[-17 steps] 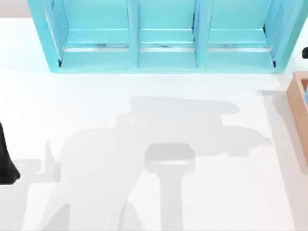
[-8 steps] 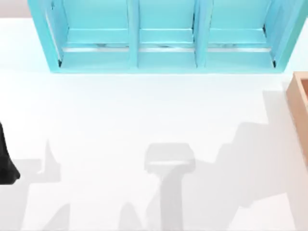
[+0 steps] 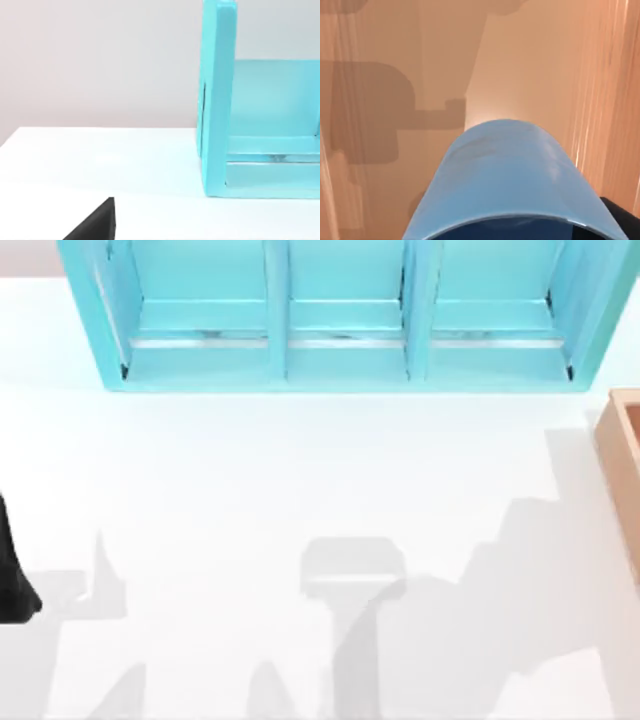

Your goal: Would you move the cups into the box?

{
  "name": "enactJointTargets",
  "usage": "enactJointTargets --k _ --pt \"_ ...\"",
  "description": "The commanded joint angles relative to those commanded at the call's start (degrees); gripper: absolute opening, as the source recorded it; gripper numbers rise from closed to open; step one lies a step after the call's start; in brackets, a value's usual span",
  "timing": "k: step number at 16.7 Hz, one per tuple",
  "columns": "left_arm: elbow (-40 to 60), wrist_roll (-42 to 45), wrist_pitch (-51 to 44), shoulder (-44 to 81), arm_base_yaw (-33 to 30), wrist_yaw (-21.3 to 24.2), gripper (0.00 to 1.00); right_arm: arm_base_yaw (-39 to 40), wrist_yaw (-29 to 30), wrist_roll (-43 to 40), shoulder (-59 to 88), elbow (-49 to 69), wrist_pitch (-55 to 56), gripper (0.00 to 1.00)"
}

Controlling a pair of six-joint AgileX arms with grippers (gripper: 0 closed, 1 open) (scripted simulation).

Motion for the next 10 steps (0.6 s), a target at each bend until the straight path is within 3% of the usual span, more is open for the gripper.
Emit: enactJointTargets --k 10 --pt "0.0 0.0 0.0 0.0 0.0 0.0 1.0 1.24 -0.06 1.38 -0.11 -12.64 12.4 0.0"
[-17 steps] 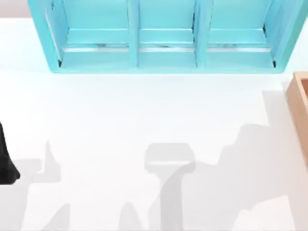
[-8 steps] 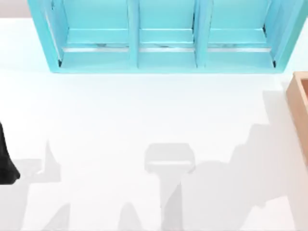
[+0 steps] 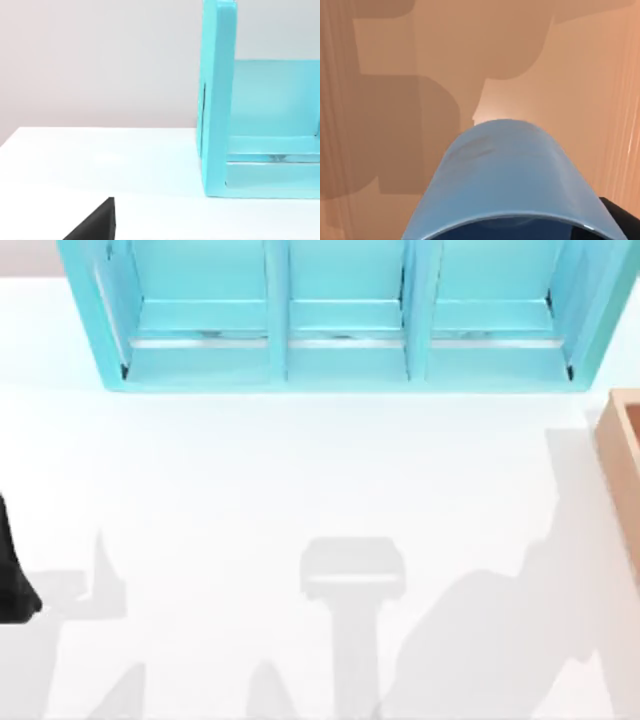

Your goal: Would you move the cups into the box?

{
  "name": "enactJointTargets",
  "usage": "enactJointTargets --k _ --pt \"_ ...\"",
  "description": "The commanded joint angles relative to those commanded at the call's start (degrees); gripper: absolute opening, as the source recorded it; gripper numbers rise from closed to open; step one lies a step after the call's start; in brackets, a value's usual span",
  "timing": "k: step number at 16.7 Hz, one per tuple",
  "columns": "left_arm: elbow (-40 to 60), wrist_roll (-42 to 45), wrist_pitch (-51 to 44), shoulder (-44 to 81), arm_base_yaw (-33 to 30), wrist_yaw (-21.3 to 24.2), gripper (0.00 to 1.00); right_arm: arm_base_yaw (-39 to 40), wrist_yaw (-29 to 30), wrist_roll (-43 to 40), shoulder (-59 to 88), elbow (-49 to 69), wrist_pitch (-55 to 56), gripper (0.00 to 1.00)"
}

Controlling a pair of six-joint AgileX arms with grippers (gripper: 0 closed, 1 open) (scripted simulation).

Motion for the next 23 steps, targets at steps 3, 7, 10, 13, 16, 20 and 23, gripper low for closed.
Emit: enactJointTargets --k 3,7,10,13,16,20,23 --pt "0.0 0.0 0.0 0.0 0.0 0.0 1.0 0.01 0.0 0.01 0.01 -0.06 0.06 0.0" --pt "0.0 0.0 0.0 0.0 0.0 0.0 1.0 0.01 0.0 0.01 0.01 -0.06 0.06 0.23" --pt "0.0 0.0 0.0 0.0 0.0 0.0 1.0 0.01 0.0 0.01 0.01 -0.06 0.06 0.45" --pt "0.0 0.0 0.0 0.0 0.0 0.0 1.0 0.01 0.0 0.01 0.01 -0.06 0.06 0.68" --pt "0.0 0.0 0.0 0.0 0.0 0.0 1.0 0.01 0.0 0.01 0.01 -0.06 0.06 0.9" --pt "0.0 0.0 0.0 0.0 0.0 0.0 1.0 0.01 0.0 0.01 0.01 -0.06 0.06 1.0" --pt "0.0 0.0 0.0 0.0 0.0 0.0 1.0 0.01 0.0 0.01 0.01 -0.06 0.06 1.0"
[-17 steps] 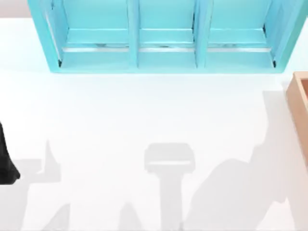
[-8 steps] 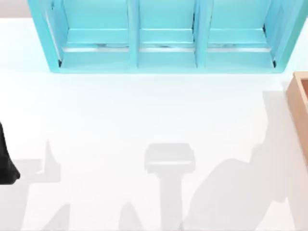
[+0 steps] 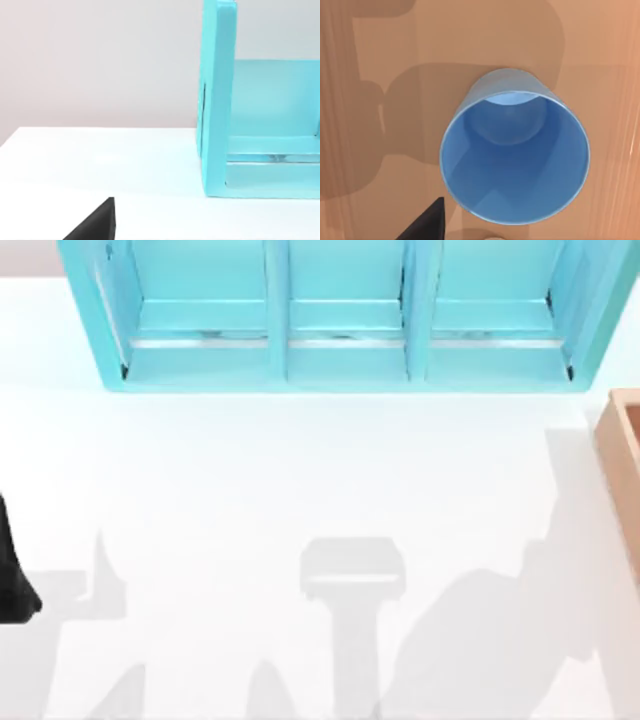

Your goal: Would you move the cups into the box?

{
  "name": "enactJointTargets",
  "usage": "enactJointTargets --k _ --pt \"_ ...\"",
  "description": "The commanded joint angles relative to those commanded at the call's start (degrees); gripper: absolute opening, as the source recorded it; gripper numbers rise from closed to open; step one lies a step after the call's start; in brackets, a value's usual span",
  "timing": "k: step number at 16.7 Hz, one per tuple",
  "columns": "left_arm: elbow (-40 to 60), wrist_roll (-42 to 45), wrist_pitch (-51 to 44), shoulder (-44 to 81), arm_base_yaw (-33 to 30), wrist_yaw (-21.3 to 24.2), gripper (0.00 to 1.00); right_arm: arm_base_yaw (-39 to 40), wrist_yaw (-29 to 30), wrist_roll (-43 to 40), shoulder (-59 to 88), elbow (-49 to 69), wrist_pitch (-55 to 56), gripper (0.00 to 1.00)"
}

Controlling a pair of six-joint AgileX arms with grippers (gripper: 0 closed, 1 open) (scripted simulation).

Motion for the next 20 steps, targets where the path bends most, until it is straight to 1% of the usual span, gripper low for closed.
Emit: enactJointTargets --k 5,17,20 --pt "0.0 0.0 0.0 0.0 0.0 0.0 1.0 -0.16 -0.01 -0.08 0.21 0.88 -0.87 1.0" --pt "0.0 0.0 0.0 0.0 0.0 0.0 1.0 -0.45 0.02 -0.28 0.94 22.08 -21.45 1.0" --pt "0.0 0.0 0.0 0.0 0.0 0.0 1.0 -0.39 0.0 -0.26 0.67 23.65 -22.99 1.0"
